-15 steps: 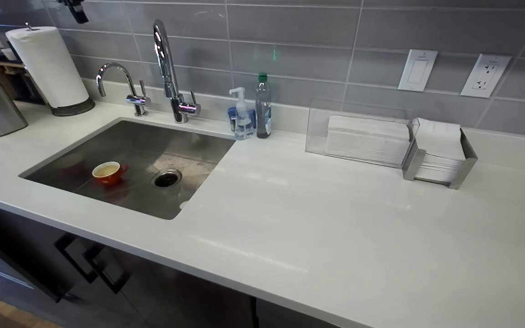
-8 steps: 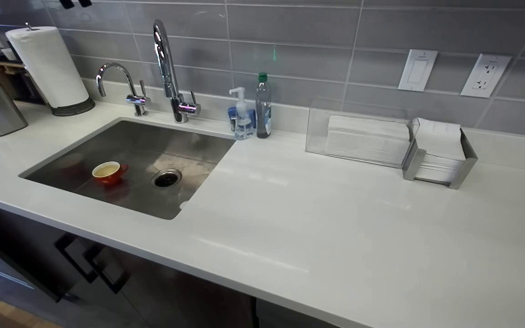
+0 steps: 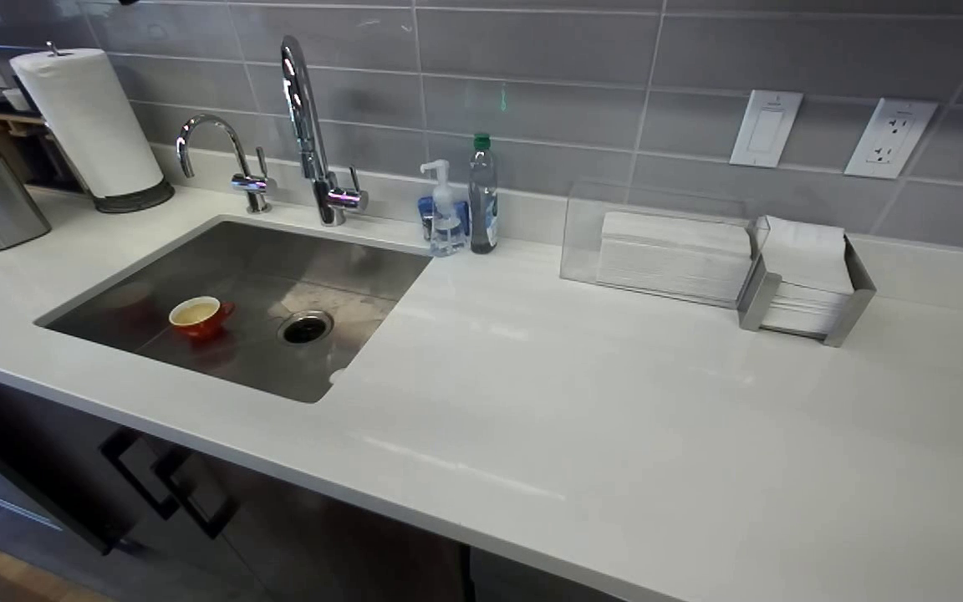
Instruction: Move the faucet to the right
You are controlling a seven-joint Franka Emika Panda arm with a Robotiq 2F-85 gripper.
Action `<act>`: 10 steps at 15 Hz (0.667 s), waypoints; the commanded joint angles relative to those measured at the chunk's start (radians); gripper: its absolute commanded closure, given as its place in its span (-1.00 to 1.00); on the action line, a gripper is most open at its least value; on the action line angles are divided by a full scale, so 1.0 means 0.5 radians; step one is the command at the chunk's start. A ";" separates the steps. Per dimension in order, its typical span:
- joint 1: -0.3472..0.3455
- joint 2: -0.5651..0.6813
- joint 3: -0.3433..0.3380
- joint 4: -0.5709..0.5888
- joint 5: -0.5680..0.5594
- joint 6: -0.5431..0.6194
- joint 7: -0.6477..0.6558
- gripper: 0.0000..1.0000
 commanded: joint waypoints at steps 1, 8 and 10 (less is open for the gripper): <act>-0.018 0.042 -0.064 0.029 0.015 -0.221 -0.293 -1.00; -0.029 0.029 -0.043 0.018 0.003 -0.184 -0.240 -1.00; -0.029 0.029 -0.043 0.018 0.003 -0.184 -0.240 -1.00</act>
